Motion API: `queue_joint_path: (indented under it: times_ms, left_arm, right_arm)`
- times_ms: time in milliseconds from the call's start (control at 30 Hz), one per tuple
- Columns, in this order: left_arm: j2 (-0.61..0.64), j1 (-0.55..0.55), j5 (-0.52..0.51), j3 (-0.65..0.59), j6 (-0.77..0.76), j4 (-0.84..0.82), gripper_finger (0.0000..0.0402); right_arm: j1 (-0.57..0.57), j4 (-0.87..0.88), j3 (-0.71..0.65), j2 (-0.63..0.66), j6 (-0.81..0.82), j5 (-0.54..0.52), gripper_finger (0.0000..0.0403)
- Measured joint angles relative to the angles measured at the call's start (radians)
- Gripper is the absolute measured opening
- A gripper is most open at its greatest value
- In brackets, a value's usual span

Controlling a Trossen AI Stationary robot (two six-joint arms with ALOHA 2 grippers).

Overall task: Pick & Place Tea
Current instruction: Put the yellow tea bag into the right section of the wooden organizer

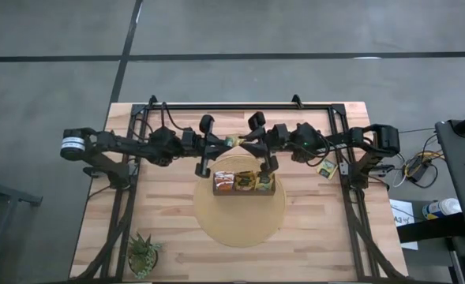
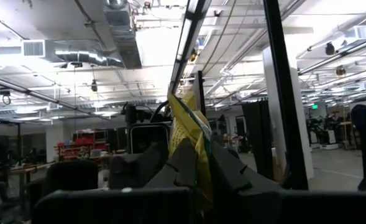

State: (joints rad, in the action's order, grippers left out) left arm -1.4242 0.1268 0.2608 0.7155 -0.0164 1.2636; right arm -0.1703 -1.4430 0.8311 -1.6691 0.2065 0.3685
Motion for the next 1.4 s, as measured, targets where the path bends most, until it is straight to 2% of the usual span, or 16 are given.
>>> queue_joint_path:
  times_ms: [67, 200, 500, 733, 933, 1067, 1400]
  left_arm:
    - [0.000, 0.000, -0.015, 0.000, 0.009, -0.002, 0.0017]
    - [0.008, 0.001, -0.039, -0.004, 0.040, -0.011, 0.0017]
    - [0.125, 0.004, -0.168, -0.095, 0.134, 0.006, 0.0016]
    - [0.183, 0.003, -0.177, -0.140, 0.128, 0.000, 0.0016]
    - [0.165, 0.003, -0.157, -0.127, 0.099, -0.009, 0.0016]
    - [0.152, 0.003, -0.116, -0.106, 0.087, -0.031, 0.0016]
    - [0.149, 0.003, -0.099, -0.096, 0.066, -0.045, 0.0016]
  right_arm:
    - [-0.001, 0.000, 0.000, 0.000, -0.010, 0.006, 0.0033]
    - [-0.001, 0.002, -0.009, 0.006, -0.019, 0.006, 0.0011]
    - [0.001, -0.008, -0.128, 0.143, -0.053, -0.023, 0.0008]
    - [-0.001, 0.130, -0.176, 0.273, -0.086, -0.055, 0.0008]
    - [0.000, 0.295, -0.137, 0.286, -0.087, -0.055, 0.0011]
    - [0.000, 0.336, -0.113, 0.265, -0.087, -0.053, 0.0040]
    - [0.000, 0.343, -0.085, 0.245, -0.079, -0.054, 0.0188]
